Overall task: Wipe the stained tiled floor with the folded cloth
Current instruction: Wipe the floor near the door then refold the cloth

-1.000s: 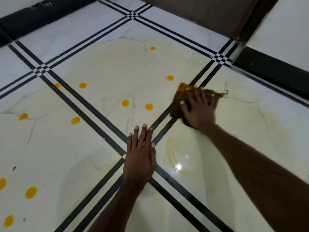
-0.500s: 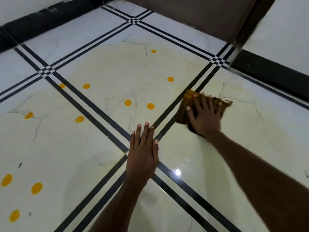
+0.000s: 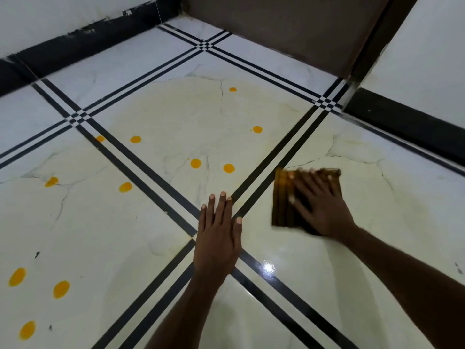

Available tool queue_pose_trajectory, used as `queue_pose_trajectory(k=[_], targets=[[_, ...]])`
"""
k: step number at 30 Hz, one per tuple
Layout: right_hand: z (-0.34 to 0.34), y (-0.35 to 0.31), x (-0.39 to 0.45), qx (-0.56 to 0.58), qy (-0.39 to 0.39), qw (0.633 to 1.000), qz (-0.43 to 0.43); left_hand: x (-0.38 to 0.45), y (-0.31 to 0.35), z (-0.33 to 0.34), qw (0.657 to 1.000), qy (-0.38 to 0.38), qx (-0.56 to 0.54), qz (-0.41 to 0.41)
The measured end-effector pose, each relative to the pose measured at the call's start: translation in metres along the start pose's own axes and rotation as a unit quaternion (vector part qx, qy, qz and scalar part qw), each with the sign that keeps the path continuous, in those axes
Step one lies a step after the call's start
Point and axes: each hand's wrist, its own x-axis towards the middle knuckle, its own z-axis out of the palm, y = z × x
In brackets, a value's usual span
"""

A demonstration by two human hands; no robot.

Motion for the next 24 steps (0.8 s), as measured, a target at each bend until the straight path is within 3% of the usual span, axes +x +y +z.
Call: queue_pose_trajectory(k=[2, 3, 5, 9, 14, 16, 18, 21, 24], targets=[[0.009, -0.028, 0.042, 0.015, 0.018, 0.994, 0.106, -0.001, -0.001, 0.001, 1.0, 0.002, -0.002, 0.003], [0.011, -0.048, 0.055, 0.022, 0.024, 0.993, 0.118, -0.001, -0.001, 0.001, 1.0, 0.004, -0.005, 0.003], [0.015, -0.089, 0.053, 0.025, 0.037, 0.997, 0.059, 0.001, 0.0, -0.001, 1.0, 0.004, -0.007, 0.002], [0.015, -0.13, -0.034, 0.027, 0.004, 0.997, -0.078, 0.001, 0.003, -0.006, 1.0, -0.014, -0.011, 0.004], [-0.003, -0.067, -0.105, 0.014, -0.052, 0.98, -0.192, 0.0, 0.0, -0.01, 0.999, -0.006, -0.044, 0.005], [-0.002, -0.026, -0.081, 0.002, -0.036, 0.99, -0.136, -0.002, 0.001, -0.006, 0.999, -0.005, -0.033, 0.005], [0.006, -0.008, -0.039, 0.006, 0.0, 1.0, -0.016, -0.001, 0.001, -0.003, 1.0, 0.0, -0.014, 0.0], [0.017, -0.04, 0.019, 0.03, 0.026, 0.99, 0.139, -0.002, 0.003, -0.001, 1.0, 0.018, -0.01, 0.007], [0.019, -0.096, 0.022, 0.05, 0.029, 0.995, 0.081, -0.002, 0.001, -0.003, 0.999, 0.026, -0.039, 0.006]])
